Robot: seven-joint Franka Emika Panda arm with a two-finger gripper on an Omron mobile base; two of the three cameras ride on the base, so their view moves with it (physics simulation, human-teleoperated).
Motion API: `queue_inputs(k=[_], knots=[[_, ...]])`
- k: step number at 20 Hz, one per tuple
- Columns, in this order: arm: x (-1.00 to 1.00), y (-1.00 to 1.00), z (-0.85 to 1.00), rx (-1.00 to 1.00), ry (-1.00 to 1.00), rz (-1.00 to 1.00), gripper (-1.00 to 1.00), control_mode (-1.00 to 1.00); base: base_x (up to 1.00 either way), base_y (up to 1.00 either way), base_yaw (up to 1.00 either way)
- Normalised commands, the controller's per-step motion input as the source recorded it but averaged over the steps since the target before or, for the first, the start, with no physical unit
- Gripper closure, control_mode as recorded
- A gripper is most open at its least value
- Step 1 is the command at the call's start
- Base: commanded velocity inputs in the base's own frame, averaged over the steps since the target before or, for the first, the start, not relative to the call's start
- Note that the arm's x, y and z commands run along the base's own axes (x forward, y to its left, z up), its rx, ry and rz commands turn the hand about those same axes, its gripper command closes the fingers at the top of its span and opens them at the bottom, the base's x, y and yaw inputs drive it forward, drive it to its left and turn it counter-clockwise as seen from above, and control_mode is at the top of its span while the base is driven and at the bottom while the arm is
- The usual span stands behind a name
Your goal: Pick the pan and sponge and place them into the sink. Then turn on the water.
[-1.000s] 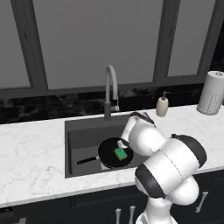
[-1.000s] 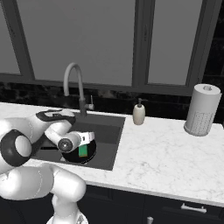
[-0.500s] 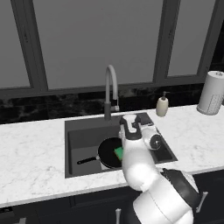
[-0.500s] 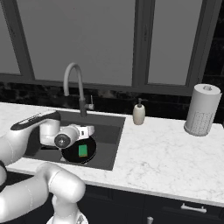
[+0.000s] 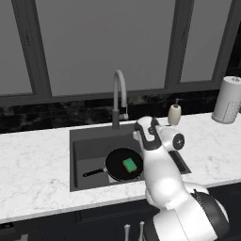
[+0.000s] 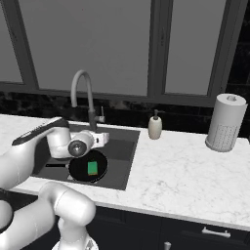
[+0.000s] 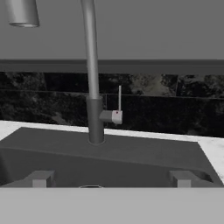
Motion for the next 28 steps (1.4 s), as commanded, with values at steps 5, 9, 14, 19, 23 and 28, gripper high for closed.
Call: queue_inputs(k=[5, 9, 14, 19, 23, 28], knots=[[0.00, -0.02, 0.09, 0.02, -0.08, 0.02, -1.00, -1.00, 0.00, 0.00, 0.00], [-0.02, -0.12, 0.00, 0.02, -0.14, 0.02, -1.00, -1.00, 0.00, 0.00, 0.00], [-0.01, -0.08, 0.00, 0.02, -0.11, 0.01, -1.00, -1.00, 0.00, 0.00, 0.00], [0.00, -0.12, 0.00, 0.03, -0.07, 0.07, -1.00, -1.00, 0.00, 0.00, 0.00], [0.00, -0.15, 0.00, 0.03, -0.05, 0.07, -1.00, -1.00, 0.00, 0.00, 0.00], [0.00, -0.15, 0.07, 0.04, -0.01, 0.06, -1.00, -1.00, 0.00, 0.00, 0.00]])
